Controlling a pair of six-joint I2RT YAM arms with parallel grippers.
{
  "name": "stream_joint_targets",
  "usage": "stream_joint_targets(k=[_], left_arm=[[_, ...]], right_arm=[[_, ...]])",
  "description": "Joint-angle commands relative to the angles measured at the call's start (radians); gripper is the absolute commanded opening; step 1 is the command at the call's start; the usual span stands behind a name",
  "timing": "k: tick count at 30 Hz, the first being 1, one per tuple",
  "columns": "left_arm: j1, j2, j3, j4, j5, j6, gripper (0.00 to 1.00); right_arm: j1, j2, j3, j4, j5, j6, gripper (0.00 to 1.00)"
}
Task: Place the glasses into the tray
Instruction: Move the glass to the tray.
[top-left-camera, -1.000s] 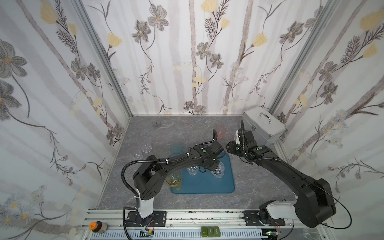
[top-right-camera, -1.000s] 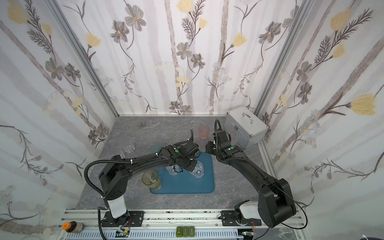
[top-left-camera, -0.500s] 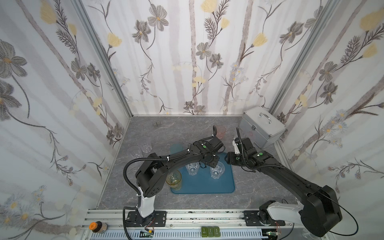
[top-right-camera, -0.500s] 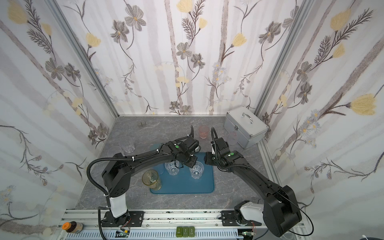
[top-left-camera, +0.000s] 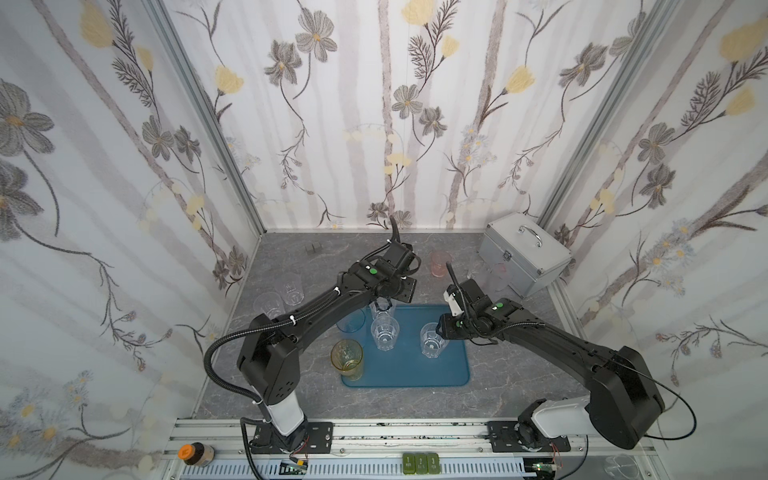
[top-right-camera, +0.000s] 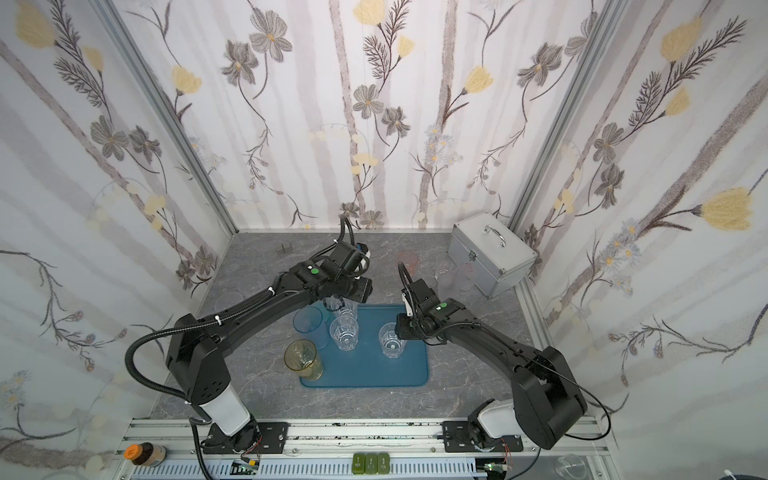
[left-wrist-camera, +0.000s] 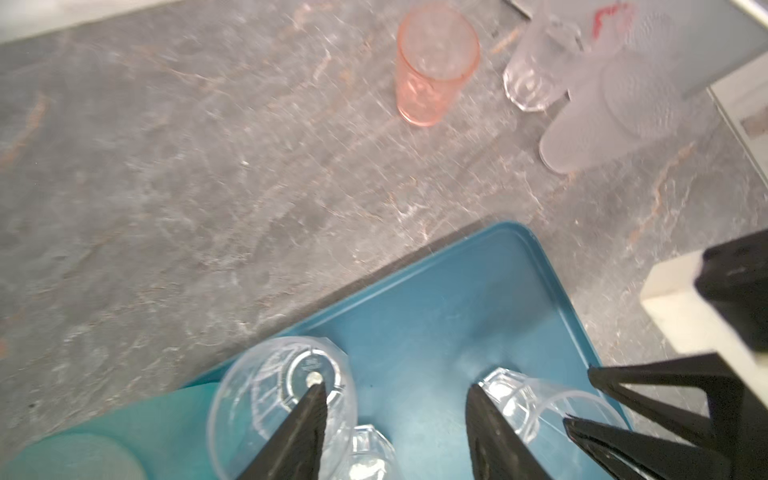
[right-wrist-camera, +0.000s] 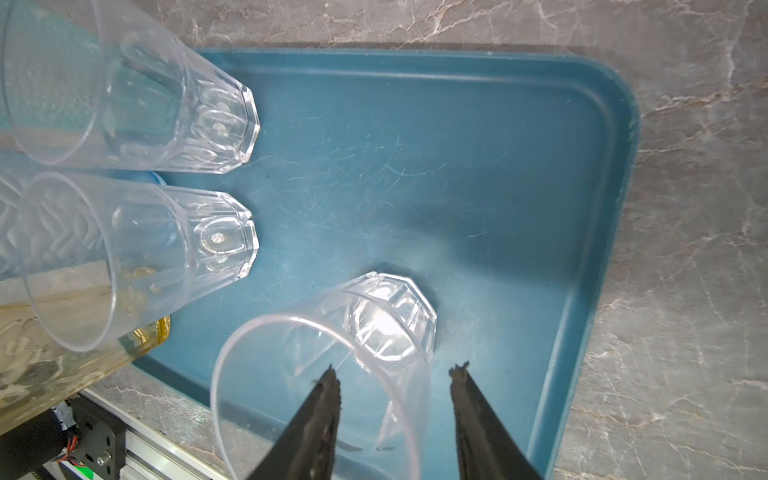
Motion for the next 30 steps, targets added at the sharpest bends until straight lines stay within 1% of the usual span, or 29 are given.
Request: stream_joint_targets(k=[1, 6, 9, 10, 11, 12, 17, 20, 25, 30], left_arm=[[0.056, -0.067, -0.053, 0.088, -0.053, 0.003, 0.57], [0.166, -0.165, -0.143, 0.176, -0.075, -0.01, 0.59], [0.214, -0.206, -0.173, 0.2, -0.08, -0.007, 0.6], [0.229, -0.218, -0.202, 0.208, -0.08, -0.005, 0.61], [0.24, -0.23, -0.218, 0.215, -0.08, -0.002, 0.61], [0.253, -0.242, -0.234, 0.223, -0.079, 0.0, 0.61], [0.319, -0.288, -0.312, 0.282, -0.054, 0.0, 0.63], [0.353, -0.299, -0.348, 0.324, -0.036, -0.017, 0.63], [0.391, -0.299, -0.364, 0.358, -0.003, -0.02, 0.63], [0.425, -0.305, -0.396, 0.392, 0.016, -0.039, 0.63]], right_arm=[[0.038, 0.006, 0.014, -0.018, 0.059, -0.015, 0.39], [0.111, 0.0, 0.012, -0.058, 0.105, 0.029, 0.2], [0.162, -0.002, 0.019, -0.075, 0.129, 0.081, 0.17], [0.179, -0.002, 0.024, -0.082, 0.135, 0.096, 0.15], [0.182, 0.0, 0.031, -0.089, 0.142, 0.111, 0.15], [0.222, 0.001, 0.041, -0.103, 0.148, 0.131, 0.14], [0.321, 0.033, 0.104, -0.151, 0.138, 0.184, 0.13], [0.361, 0.109, 0.161, -0.143, 0.129, 0.201, 0.12], [0.438, 0.217, 0.28, -0.119, 0.127, 0.235, 0.12], [0.475, 0.29, 0.353, -0.103, 0.134, 0.261, 0.12]])
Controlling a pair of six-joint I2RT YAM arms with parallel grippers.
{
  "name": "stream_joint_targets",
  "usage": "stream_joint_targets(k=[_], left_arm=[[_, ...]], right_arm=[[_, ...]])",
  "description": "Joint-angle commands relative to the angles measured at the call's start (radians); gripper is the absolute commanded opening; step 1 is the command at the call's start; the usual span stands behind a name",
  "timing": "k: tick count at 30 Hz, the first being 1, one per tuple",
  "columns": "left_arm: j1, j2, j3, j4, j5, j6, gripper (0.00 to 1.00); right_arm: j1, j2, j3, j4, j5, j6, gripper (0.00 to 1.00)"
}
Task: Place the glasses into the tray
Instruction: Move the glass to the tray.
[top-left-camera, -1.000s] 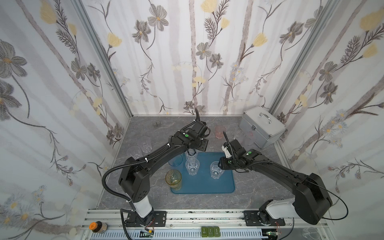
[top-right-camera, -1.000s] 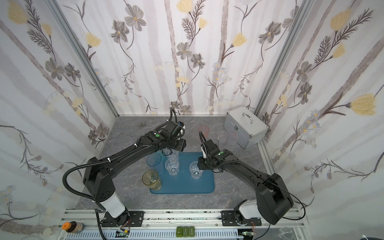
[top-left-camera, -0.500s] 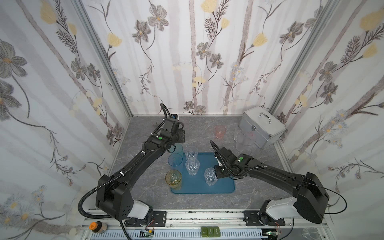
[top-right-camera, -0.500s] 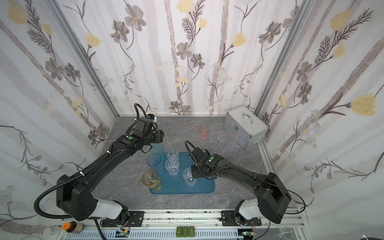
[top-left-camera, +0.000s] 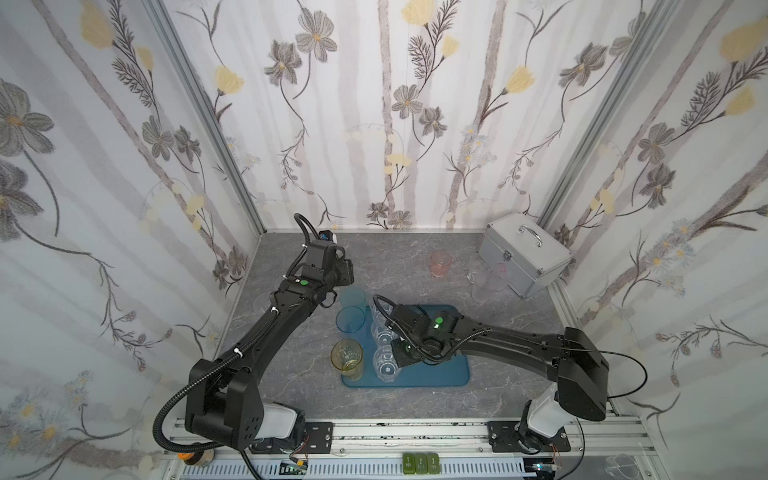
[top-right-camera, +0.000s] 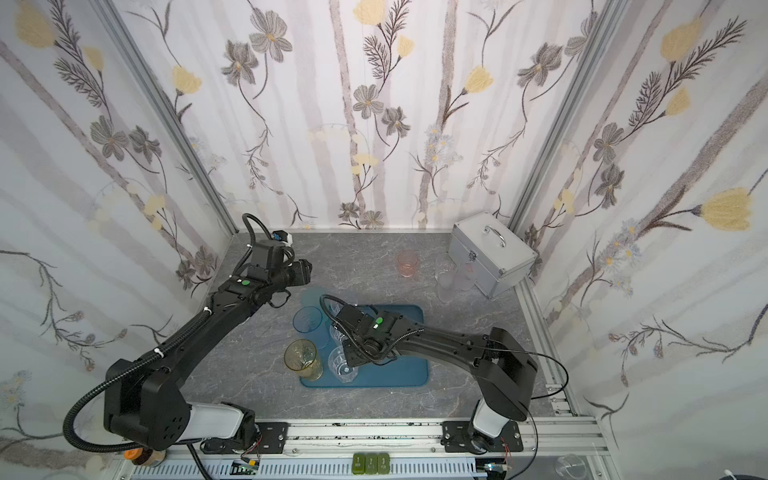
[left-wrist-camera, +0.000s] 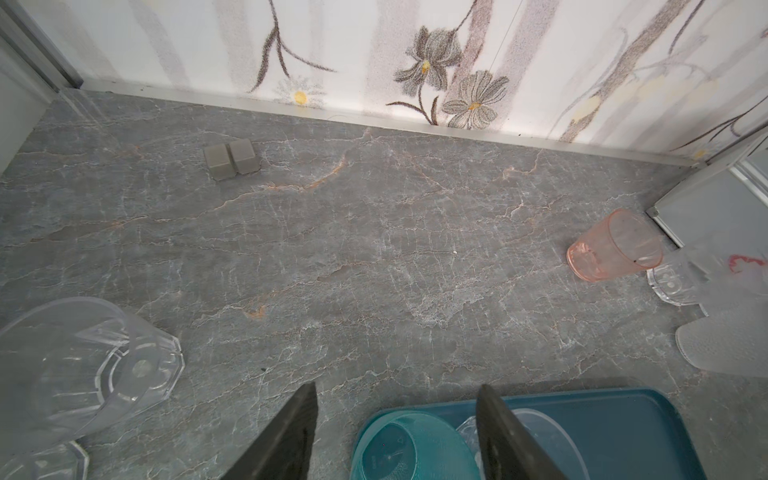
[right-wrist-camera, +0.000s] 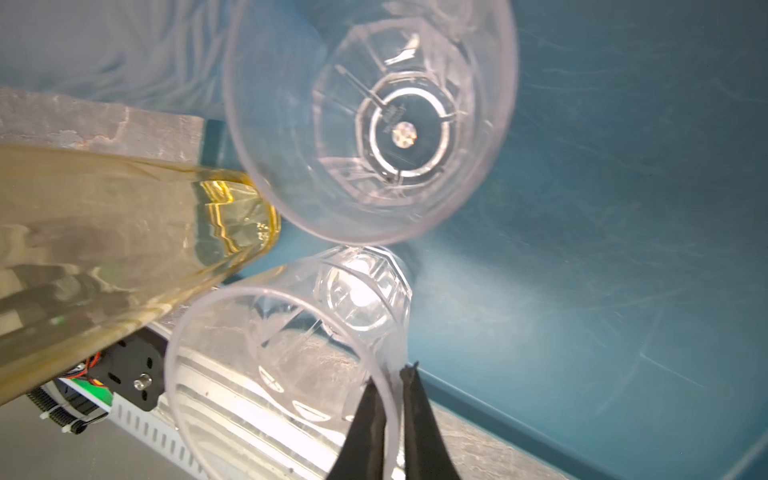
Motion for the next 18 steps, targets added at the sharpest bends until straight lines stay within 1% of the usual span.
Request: stream_joint_targets(k=[1, 5, 9, 13, 18], left_arm=[[0.014, -0.013, -0.026, 0.065, 0.019, -0.023, 0.63], [0.027, -0.02, -0.045, 0.079, 0.019, -0.022, 0.64], [0.039, -0.011, -0.038, 0.084, 0.03, -0.026, 0.64], [0.047, -0.014, -0.028, 0.084, 0.046, -0.037, 0.66], [0.066, -0.017, -0.028, 0.086, 0.041, -0.051, 0.67]], right_arm=[[0.009, 0.028, 0.021, 0.04, 0.007, 0.041, 0.12], [0.009, 0.022, -0.012, 0.044, 0.012, 0.049, 0.11], [0.0, 0.026, -0.006, 0.045, 0.021, 0.04, 0.12], [0.0, 0.038, -0.011, 0.057, -0.004, 0.036, 0.22], [-0.009, -0.025, -0.031, 0.097, -0.063, 0.034, 0.4]])
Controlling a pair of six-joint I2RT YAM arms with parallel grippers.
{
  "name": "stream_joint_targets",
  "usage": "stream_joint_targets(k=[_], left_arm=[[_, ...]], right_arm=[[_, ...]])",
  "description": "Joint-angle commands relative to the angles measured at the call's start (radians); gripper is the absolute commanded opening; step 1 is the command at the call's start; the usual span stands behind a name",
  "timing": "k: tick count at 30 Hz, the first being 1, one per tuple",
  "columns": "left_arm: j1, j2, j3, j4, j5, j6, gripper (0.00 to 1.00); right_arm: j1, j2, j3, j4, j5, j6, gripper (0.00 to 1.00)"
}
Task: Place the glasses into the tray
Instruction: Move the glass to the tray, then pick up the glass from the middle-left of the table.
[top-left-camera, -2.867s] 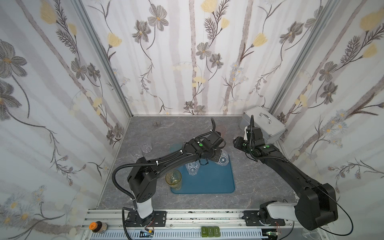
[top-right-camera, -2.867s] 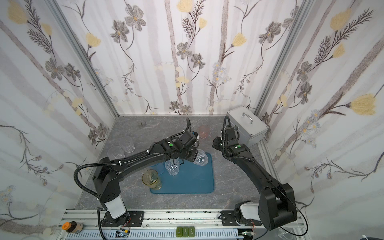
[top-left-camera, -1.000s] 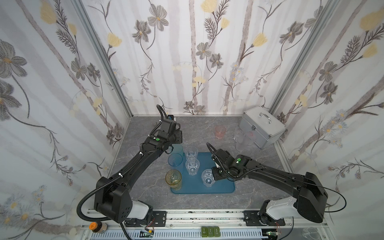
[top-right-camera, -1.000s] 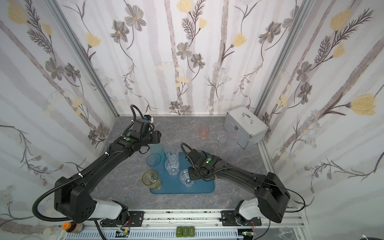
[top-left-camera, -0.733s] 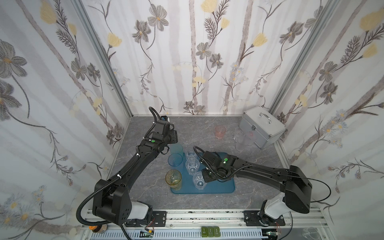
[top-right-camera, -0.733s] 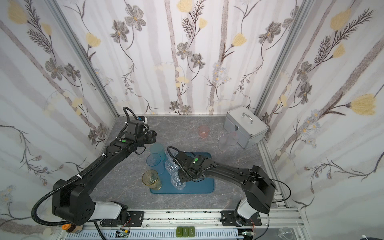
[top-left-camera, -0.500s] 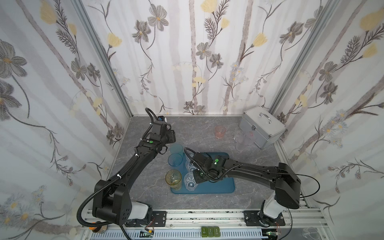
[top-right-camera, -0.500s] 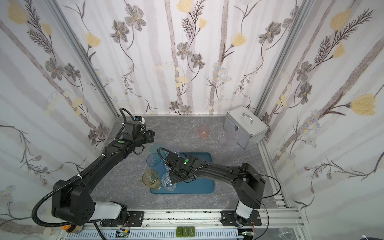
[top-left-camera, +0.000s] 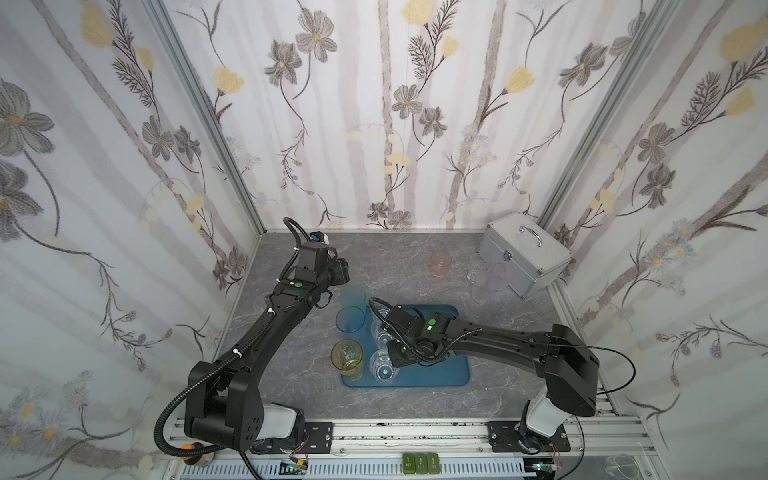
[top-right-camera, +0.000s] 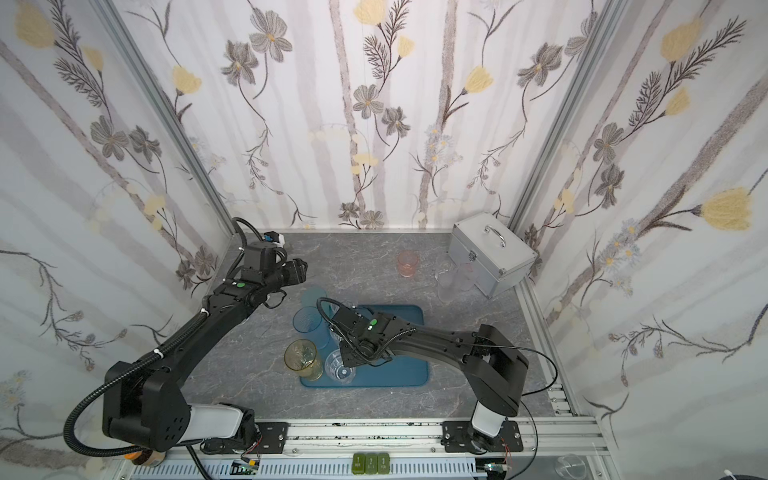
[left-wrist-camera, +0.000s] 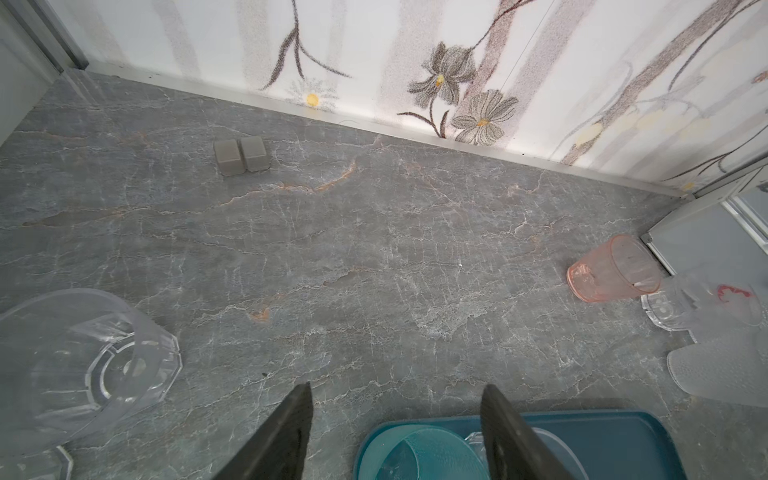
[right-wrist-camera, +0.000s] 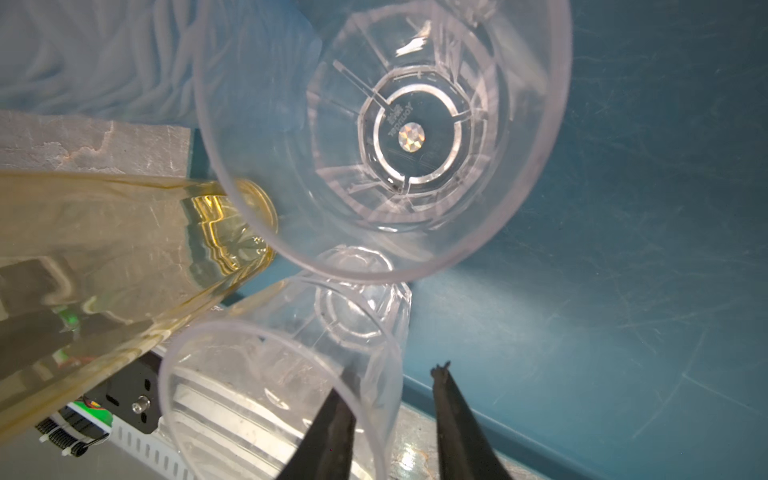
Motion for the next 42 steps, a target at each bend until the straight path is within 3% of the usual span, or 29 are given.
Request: stream_joint_targets(k=[1, 10, 15, 18, 24, 30, 35, 42], left_arm=[[0.012, -0.003, 0.014, 0.027, 0.0, -0.018, 0.67], [0.134, 0.015, 0.053, 0.025, 0.123, -0.123, 0.74], [0.137, 0.0, 0.039, 0.024, 0.054, -0.108, 0.73], [0.138, -0.019, 0.019, 0.023, 0.017, -0.091, 0.73], [0.136, -0.075, -0.048, 0.023, -0.021, -0.084, 0.73], [0.149, -0.156, -0.091, -0.043, -0.156, -0.069, 0.75], [0.214, -0.215, -0.147, -0.076, -0.125, -0.083, 0.82], [0.242, -0.147, -0.165, -0.094, -0.139, -0.083, 0.79]], right_arm=[[-0.015, -0.055, -0.011, 0.065, -0.048, 0.004, 0.41], [-0.228, -0.21, -0.029, 0.061, -0.048, -0.06, 0.45], [-0.339, -0.201, 0.031, 0.064, 0.047, -0.1, 0.46], [-0.36, -0.173, 0.054, 0.1, 0.094, -0.112, 0.47], [-0.384, -0.098, 0.099, 0.168, 0.075, -0.133, 0.47], [-0.383, -0.071, 0.088, 0.227, 0.069, -0.148, 0.47], [-0.384, -0.03, 0.074, 0.287, 0.035, -0.143, 0.47], [-0.384, 0.002, 0.097, 0.289, 0.062, -0.21, 0.47]])
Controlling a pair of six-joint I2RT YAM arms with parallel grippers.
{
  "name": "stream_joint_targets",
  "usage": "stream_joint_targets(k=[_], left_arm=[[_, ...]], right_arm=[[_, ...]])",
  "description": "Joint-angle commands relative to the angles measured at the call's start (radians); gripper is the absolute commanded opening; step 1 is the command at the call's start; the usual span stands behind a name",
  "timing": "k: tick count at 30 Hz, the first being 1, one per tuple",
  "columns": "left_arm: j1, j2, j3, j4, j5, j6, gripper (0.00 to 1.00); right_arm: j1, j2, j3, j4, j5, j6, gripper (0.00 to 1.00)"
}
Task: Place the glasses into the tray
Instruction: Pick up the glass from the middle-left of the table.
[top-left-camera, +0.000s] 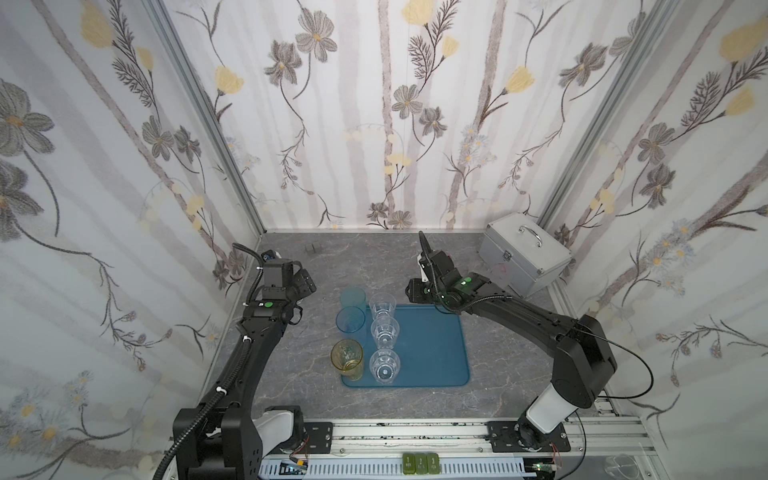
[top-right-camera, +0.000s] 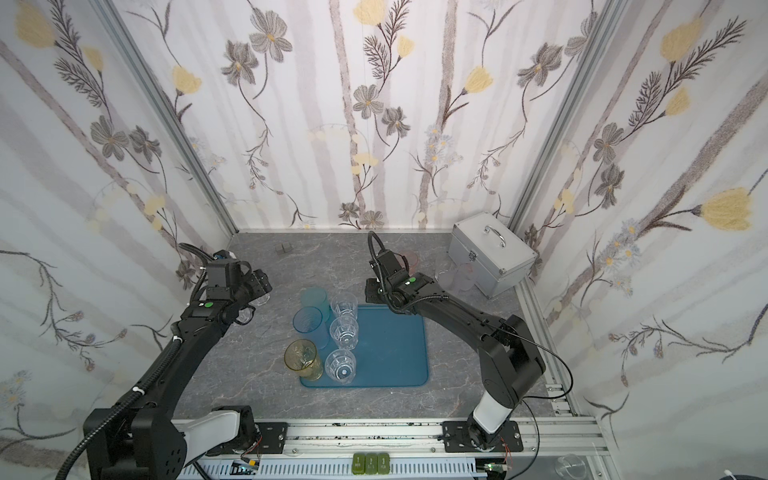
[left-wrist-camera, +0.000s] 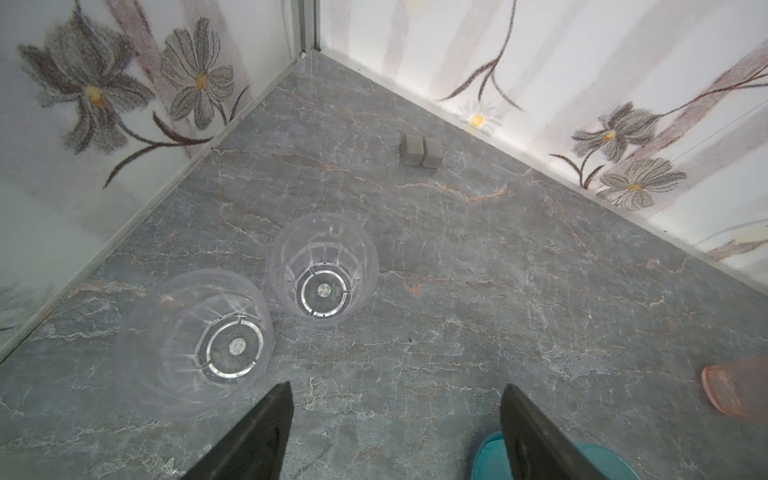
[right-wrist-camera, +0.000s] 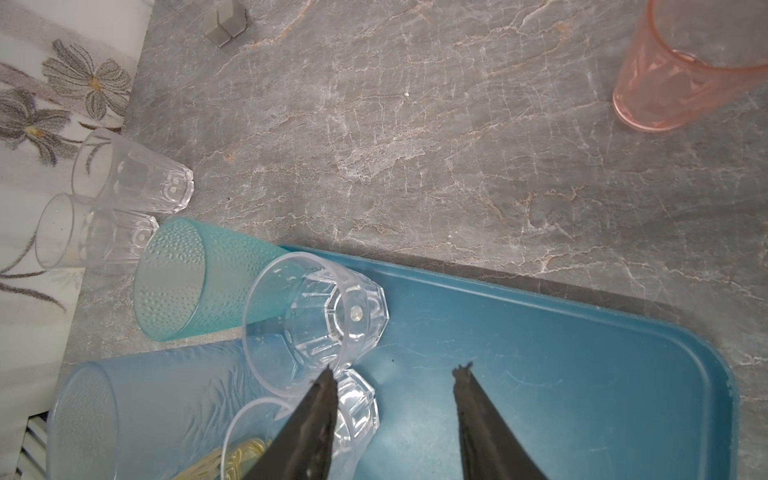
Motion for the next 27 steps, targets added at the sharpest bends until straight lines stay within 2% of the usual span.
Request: stream_joint_targets(k=[1, 7, 12, 19, 27], left_arm=[[0.011, 0.038, 0.006, -0.023, -0.027, 0.002, 0.78], [0.043, 0.1, 0.03, -0.055, -0.085, 0.039, 0.71], [0.158, 0.16, 0.064, -0.054, 0.004, 0.048, 0.59], [0.172, 0.222, 0.106, -0.055, 0.002, 0.068, 0.46], [0.172, 0.216, 0.028, -0.055, 0.001, 0.069, 0.44]], right_arm=[[0.0, 0.017, 0.014, 0.04, 0.027, -0.047, 0.47], [-0.001, 0.056, 0.015, 0.059, 0.037, -0.09, 0.47], [-0.009, 0.075, 0.053, 0.033, 0.041, -0.135, 0.47], [-0.038, 0.063, 0.048, 0.026, 0.061, -0.192, 0.47], [-0.047, 0.044, 0.035, 0.039, 0.051, -0.201, 0.47]])
